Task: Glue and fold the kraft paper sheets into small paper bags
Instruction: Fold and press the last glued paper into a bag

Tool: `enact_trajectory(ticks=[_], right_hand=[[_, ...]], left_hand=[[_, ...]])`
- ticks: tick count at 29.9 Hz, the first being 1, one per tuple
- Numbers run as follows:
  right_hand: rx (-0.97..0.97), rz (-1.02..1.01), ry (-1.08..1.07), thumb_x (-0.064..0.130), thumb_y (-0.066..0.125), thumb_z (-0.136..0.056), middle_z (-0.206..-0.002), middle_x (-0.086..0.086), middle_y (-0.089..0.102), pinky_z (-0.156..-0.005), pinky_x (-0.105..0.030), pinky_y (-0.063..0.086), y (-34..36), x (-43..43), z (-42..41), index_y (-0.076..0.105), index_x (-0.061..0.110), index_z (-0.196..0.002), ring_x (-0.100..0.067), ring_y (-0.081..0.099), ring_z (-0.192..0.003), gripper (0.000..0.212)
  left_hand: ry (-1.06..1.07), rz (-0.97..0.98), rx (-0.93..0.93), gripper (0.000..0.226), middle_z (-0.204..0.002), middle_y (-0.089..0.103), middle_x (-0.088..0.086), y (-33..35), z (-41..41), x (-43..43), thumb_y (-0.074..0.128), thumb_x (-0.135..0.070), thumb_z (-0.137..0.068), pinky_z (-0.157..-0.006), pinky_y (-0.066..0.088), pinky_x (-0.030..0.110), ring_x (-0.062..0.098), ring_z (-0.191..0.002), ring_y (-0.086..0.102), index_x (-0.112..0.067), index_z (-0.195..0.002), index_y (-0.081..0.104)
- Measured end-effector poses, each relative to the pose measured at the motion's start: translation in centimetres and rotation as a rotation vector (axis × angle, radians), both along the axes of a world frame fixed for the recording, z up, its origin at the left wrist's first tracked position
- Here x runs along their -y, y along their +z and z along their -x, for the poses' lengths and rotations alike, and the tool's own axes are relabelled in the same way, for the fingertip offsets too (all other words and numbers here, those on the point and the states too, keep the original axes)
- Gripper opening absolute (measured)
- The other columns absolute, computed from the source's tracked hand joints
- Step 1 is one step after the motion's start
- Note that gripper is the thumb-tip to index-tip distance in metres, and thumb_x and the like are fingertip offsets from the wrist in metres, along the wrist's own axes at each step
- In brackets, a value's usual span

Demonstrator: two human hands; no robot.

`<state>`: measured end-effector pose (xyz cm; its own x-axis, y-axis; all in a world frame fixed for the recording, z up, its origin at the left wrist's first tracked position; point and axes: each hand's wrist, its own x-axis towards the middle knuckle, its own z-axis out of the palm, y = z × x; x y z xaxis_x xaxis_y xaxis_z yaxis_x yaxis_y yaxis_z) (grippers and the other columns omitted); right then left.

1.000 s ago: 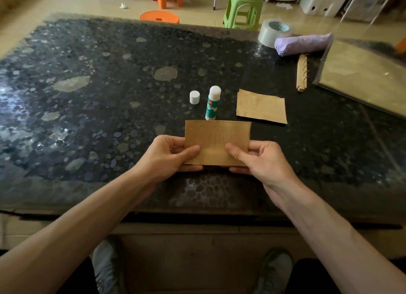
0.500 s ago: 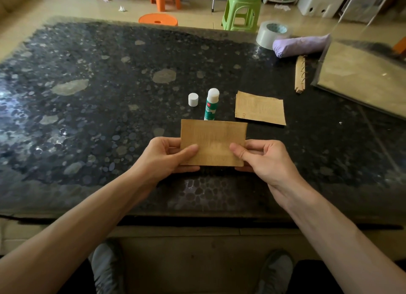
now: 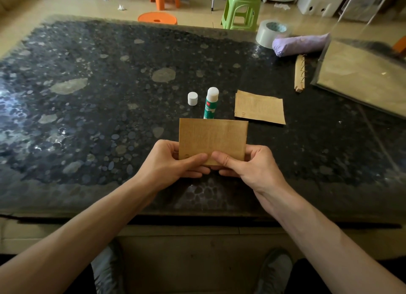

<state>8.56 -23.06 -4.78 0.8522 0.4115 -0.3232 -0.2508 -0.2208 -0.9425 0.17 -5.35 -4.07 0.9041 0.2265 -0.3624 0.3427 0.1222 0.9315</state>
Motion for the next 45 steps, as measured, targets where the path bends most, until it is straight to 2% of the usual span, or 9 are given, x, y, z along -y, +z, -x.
enact_trajectory(ticks=[3, 6, 14, 23, 29, 34, 40, 45], right_hand=[[-0.022, -0.007, -0.001, 0.021, 0.085, -0.081, -0.090, -0.003, 0.081, -0.078, -0.031, 0.064, 0.2, 0.1, -0.4, 0.074, 0.011, -0.108, -0.020, 0.079, -0.083, 0.030], [-0.094, -0.046, -0.011, 0.019, 0.079, -0.087, -0.098, -0.002, 0.081, -0.080, -0.033, 0.065, 0.8, 0.6, -1.2, 0.073, 0.010, -0.115, -0.022, 0.079, -0.088, 0.029], [-0.096, -0.043, 0.004, 0.016, 0.072, -0.094, -0.104, -0.004, 0.080, -0.080, -0.032, 0.065, 1.4, 1.1, -1.9, 0.072, 0.006, -0.122, -0.022, 0.079, -0.089, 0.030], [-0.044, -0.063, -0.009, 0.021, 0.076, -0.092, -0.098, -0.003, 0.081, -0.082, -0.033, 0.064, 1.1, 0.3, -1.1, 0.074, 0.009, -0.118, -0.020, 0.079, -0.090, 0.029], [0.055, 0.028, 0.038, 0.023, 0.087, -0.079, -0.085, -0.004, 0.080, -0.078, -0.029, 0.064, 0.5, 0.1, -0.2, 0.078, 0.012, -0.098, -0.017, 0.079, -0.083, 0.024], [-0.058, -0.018, 0.021, 0.017, 0.080, -0.087, -0.092, -0.006, 0.081, -0.079, -0.030, 0.065, 1.0, 0.5, -0.9, 0.074, 0.008, -0.113, -0.020, 0.079, -0.087, 0.028], [-0.095, -0.016, -0.028, 0.015, 0.072, -0.095, -0.094, -0.007, 0.081, -0.079, -0.034, 0.065, 1.0, 1.0, -1.1, 0.074, 0.008, -0.115, -0.022, 0.080, -0.087, 0.022], [-0.060, -0.017, -0.086, 0.014, 0.074, -0.094, -0.091, -0.005, 0.081, -0.075, -0.028, 0.065, 0.8, 2.0, -1.2, 0.074, 0.012, -0.109, -0.021, 0.080, -0.085, 0.015]], left_hand=[[-0.009, 0.059, -0.017, 0.020, -0.094, 0.078, 0.017, 0.3, -0.1, -0.1, 0.067, -0.013, -0.095, -0.075, 0.063, 0.025, 0.025, -0.090, 0.077, 0.000, -0.110, 0.070], [0.008, 0.107, -0.017, 0.020, -0.096, 0.077, 0.019, 0.7, -0.2, -0.5, 0.060, -0.013, -0.098, -0.073, 0.063, 0.024, 0.025, -0.089, 0.077, -0.001, -0.111, 0.068], [0.049, 0.085, -0.014, 0.022, -0.095, 0.078, 0.017, 0.7, -0.1, -0.8, 0.062, -0.016, -0.096, -0.071, 0.063, 0.024, 0.023, -0.084, 0.077, -0.001, -0.110, 0.069], [0.026, 0.068, -0.036, 0.025, -0.098, 0.078, 0.013, 0.2, 0.1, -0.3, 0.072, -0.020, -0.091, -0.078, 0.062, 0.027, 0.024, -0.092, 0.077, -0.002, -0.108, 0.073], [0.003, 0.062, -0.048, 0.025, -0.098, 0.079, 0.011, 0.0, 0.1, 0.1, 0.070, -0.023, -0.094, -0.079, 0.063, 0.030, 0.025, -0.092, 0.077, -0.003, -0.108, 0.074], [0.072, 0.076, -0.017, 0.026, -0.097, 0.078, 0.014, 0.3, 0.0, -0.6, 0.062, -0.020, -0.098, -0.077, 0.063, 0.028, 0.025, -0.089, 0.077, 0.001, -0.110, 0.071], [0.046, 0.095, -0.021, 0.024, -0.101, 0.078, 0.014, 0.1, 0.0, -0.7, 0.055, -0.017, -0.103, -0.074, 0.063, 0.028, 0.026, -0.091, 0.077, 0.000, -0.114, 0.068], [0.040, 0.062, -0.018, 0.023, -0.100, 0.079, 0.011, -0.2, -0.5, -0.4, 0.061, -0.020, -0.099, -0.073, 0.063, 0.027, 0.025, -0.088, 0.077, -0.005, -0.114, 0.070]])
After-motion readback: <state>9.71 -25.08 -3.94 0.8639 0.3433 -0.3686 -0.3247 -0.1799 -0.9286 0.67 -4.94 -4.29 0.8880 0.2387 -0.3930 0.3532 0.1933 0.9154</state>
